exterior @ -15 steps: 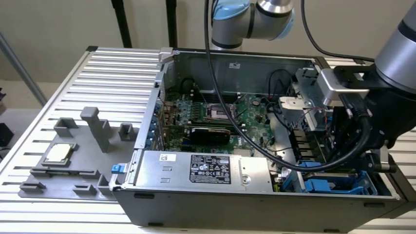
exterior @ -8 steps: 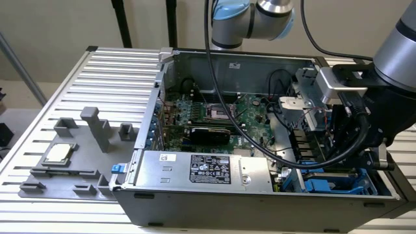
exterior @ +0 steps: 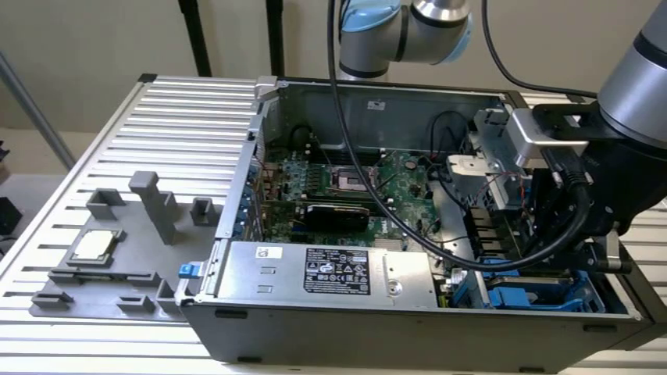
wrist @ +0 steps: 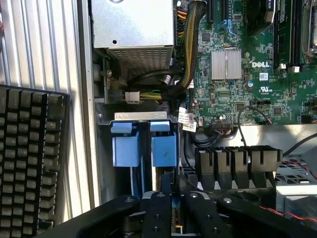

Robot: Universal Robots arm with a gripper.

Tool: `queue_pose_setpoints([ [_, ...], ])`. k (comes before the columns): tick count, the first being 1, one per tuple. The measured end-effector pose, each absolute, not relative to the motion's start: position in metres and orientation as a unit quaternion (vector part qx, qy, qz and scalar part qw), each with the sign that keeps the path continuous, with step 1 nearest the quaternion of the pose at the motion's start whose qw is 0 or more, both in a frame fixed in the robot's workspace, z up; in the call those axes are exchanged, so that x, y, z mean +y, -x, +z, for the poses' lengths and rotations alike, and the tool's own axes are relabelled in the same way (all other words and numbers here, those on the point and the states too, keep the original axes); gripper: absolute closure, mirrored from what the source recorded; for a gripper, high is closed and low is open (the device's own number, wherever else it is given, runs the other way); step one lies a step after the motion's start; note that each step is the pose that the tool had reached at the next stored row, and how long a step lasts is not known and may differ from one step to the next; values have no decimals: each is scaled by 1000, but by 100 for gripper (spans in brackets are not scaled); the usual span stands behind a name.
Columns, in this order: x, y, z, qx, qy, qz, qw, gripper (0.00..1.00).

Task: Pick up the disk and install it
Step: 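Insert the second disk wire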

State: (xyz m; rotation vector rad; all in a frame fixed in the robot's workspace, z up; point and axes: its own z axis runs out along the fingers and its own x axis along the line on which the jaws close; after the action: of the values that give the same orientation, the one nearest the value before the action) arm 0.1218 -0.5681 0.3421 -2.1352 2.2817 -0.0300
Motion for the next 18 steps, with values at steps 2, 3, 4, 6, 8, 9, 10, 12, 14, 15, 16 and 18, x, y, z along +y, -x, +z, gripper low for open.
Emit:
queue_pose_setpoints([
  [2, -568, -122, 342, 730, 683, -10, 8, 84],
  [3, -568, -123, 342, 730, 683, -10, 8, 84],
  [4, -568, -123, 342, 730, 683, -10, 8, 84],
  [6, -568, -124, 341, 730, 683, -10, 8, 84],
  [8, -568, -124, 341, 730, 683, -10, 8, 84],
  [9, -568, -124, 340, 730, 683, -10, 8, 84],
  [10, -568, -124, 340, 730, 683, -10, 8, 84],
  [12, -568, -124, 340, 730, 684, -10, 8, 84],
  [14, -568, -124, 339, 730, 684, -10, 8, 84],
  [15, -568, -124, 340, 730, 684, -10, 8, 84],
  [16, -568, -124, 340, 730, 684, -10, 8, 84],
  [18, -568, -124, 340, 730, 684, -9, 8, 84],
])
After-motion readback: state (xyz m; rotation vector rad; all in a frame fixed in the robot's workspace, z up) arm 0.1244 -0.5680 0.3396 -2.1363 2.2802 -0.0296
